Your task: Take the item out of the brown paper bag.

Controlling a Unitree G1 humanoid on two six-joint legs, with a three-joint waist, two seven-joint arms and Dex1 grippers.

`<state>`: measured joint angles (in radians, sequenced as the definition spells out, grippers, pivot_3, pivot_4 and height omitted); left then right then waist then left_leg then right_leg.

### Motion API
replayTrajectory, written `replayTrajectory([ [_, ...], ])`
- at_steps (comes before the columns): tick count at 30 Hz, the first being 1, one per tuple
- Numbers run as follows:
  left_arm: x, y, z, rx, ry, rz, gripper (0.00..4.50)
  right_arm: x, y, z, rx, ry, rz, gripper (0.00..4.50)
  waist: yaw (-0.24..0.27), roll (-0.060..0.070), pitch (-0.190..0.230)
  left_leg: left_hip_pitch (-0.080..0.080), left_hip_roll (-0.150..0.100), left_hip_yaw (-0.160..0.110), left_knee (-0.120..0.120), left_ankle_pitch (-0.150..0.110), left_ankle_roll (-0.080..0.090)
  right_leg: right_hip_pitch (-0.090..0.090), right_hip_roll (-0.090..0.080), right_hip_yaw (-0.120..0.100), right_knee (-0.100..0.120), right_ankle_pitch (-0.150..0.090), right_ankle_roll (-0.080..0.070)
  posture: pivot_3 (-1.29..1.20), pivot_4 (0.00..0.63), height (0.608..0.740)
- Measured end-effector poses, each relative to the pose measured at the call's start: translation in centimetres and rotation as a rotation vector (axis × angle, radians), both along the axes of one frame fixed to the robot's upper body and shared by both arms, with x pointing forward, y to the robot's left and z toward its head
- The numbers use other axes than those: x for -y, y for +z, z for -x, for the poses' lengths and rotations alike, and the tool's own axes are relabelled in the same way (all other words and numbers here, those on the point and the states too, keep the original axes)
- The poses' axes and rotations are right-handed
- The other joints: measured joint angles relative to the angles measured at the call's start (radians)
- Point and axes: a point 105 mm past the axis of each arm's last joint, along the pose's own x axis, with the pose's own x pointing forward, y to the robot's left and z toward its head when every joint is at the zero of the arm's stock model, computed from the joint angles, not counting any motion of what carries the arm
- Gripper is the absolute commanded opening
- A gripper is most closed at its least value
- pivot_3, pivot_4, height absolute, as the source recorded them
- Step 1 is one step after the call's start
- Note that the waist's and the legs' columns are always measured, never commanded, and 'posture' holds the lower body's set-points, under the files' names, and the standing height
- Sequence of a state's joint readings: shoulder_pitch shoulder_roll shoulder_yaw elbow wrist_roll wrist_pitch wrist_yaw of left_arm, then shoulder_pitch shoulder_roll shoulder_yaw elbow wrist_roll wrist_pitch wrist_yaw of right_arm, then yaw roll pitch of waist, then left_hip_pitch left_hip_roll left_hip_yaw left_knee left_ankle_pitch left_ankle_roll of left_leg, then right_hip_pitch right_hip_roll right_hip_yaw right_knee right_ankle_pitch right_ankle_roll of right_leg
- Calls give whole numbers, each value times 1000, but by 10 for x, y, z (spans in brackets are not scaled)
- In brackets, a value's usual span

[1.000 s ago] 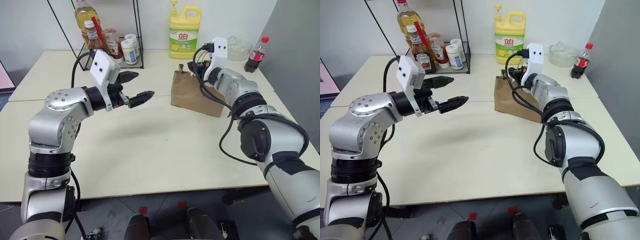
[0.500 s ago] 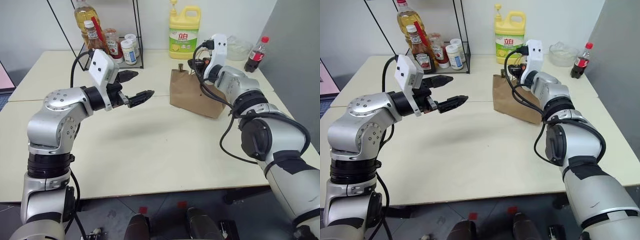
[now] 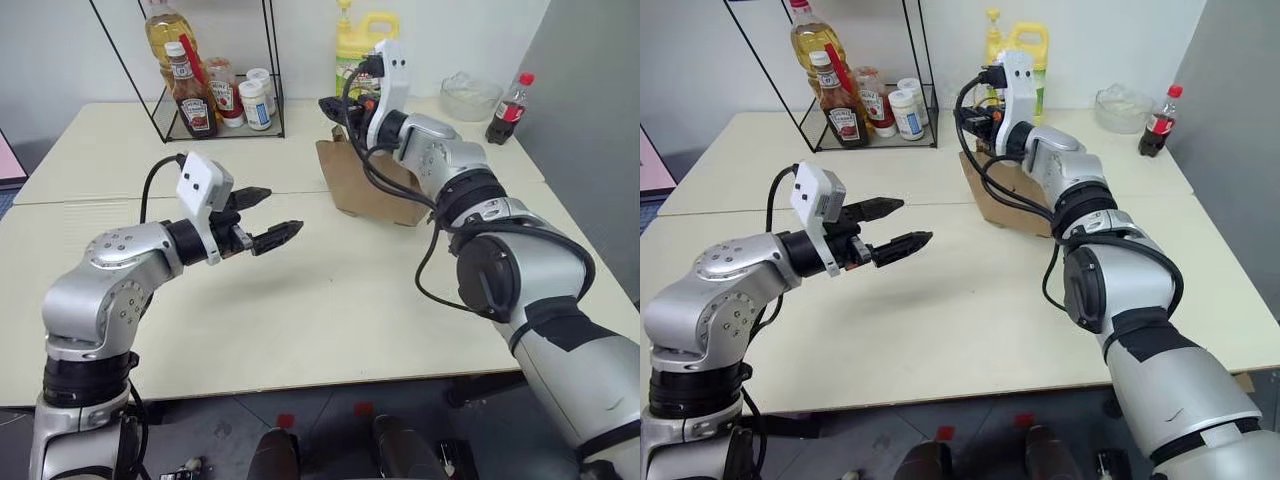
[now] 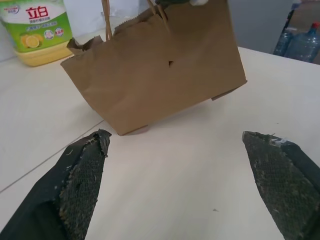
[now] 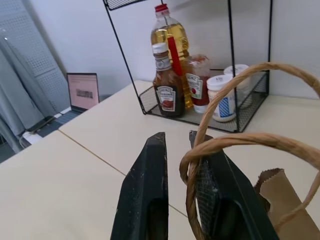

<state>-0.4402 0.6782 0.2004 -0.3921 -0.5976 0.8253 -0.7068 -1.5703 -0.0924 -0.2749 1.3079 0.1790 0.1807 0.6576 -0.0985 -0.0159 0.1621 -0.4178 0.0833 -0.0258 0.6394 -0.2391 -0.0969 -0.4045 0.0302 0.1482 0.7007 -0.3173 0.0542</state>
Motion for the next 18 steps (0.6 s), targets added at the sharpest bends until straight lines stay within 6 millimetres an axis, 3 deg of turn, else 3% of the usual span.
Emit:
replayTrajectory([
  [7,-10,-15,18,-58,68,15,4500,-29,10,14,14,104,-33,412,-2,0,0,0,0,-1,0,0,0,0,0,-1,0,0,0,0,150,740],
  [18,-14,-7,21,-36,111,18,4500,-48,24,28,44,201,-66,396,6,0,0,-1,0,-1,0,-1,2,0,0,-1,-1,0,0,0,150,740],
])
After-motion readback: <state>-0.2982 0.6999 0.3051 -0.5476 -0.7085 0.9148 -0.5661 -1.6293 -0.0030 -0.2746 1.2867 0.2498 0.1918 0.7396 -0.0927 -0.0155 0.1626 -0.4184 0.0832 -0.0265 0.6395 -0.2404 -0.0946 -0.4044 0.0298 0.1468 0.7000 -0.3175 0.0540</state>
